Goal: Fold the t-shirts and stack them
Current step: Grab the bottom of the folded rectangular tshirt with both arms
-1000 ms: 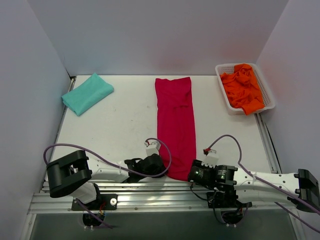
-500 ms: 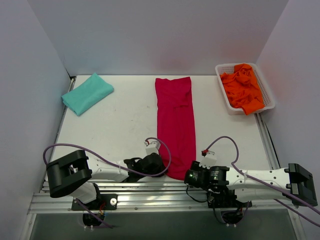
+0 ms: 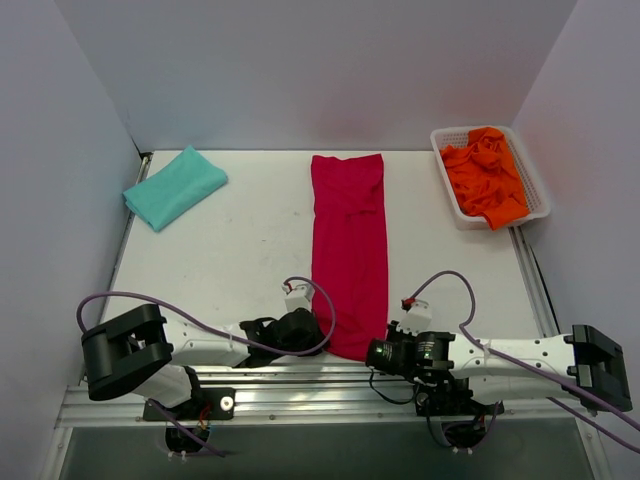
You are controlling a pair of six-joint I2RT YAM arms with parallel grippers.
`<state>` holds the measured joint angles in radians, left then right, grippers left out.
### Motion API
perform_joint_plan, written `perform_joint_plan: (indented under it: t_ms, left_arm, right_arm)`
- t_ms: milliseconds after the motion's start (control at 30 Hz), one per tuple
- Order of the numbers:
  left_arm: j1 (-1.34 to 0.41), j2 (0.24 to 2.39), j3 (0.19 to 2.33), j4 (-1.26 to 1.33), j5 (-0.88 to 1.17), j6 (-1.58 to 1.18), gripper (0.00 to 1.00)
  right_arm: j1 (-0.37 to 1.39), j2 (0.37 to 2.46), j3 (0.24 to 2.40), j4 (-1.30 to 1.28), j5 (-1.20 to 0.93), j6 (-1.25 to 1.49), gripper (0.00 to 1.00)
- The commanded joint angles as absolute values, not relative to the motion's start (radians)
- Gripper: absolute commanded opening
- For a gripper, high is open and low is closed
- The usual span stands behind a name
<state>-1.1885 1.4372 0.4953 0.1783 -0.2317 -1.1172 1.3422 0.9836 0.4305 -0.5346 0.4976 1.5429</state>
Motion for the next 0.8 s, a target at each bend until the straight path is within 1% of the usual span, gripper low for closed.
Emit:
perform_joint_plan:
  t_ms: [0,67,133,167,267,400,500,533,600,633,700,767]
  left_arm:
    - [-1.181,1.417,0.483,0.126,-0.261,-1.1,0.02]
    - [-1.181,1.419,0.482,0.126,-0.261,-1.1,0.02]
    - [-1.183,1.42,0.479,0.132,-0.261,-1.101,0.02]
    - [-1.183,1.422,0.477,0.135,-0.259,-1.103,0.02]
    - [-1.183,1.425,0.468,0.15,-0.259,-1.106,0.02]
    - [-1.183,1.42,0.465,0.152,-0.259,-1.109,0.02]
    - [-1.183,1.405,0.459,0.146,-0.261,-1.111,0.02]
    - [-1.183,1.401,0.457,0.144,-0.261,-1.111,0.02]
    - [-1.183,1.385,0.453,0.138,-0.262,-1.109,0.02]
    - [-1.183,1.378,0.451,0.137,-0.262,-1.109,0.02]
    - [-1.183,1.356,0.446,0.121,-0.27,-1.108,0.02]
    - [-1.183,1.321,0.449,0.077,-0.273,-1.106,0.02]
  right_arm:
    - [1.338,1.006,0.469,-0.555,0.538,1.531,0.1]
    - [1.338,1.018,0.471,-0.546,0.528,1.516,0.16]
    - [1.338,1.034,0.48,-0.554,0.522,1.511,0.27]
    - [1.338,1.043,0.482,-0.555,0.52,1.508,0.3]
    - [1.338,1.054,0.48,-0.52,0.512,1.494,0.33]
    - [1.336,1.103,0.469,-0.479,0.491,1.485,0.33]
    - [1.336,1.111,0.46,-0.462,0.482,1.483,0.24]
    - [1.336,1.109,0.456,-0.456,0.48,1.483,0.19]
    - [1.335,1.104,0.44,-0.44,0.472,1.486,0.16]
    - [1.336,1.103,0.436,-0.437,0.472,1.488,0.08]
    - [1.336,1.097,0.43,-0.445,0.471,1.499,0.0]
    - [1.339,1.077,0.433,-0.463,0.477,1.5,0.0]
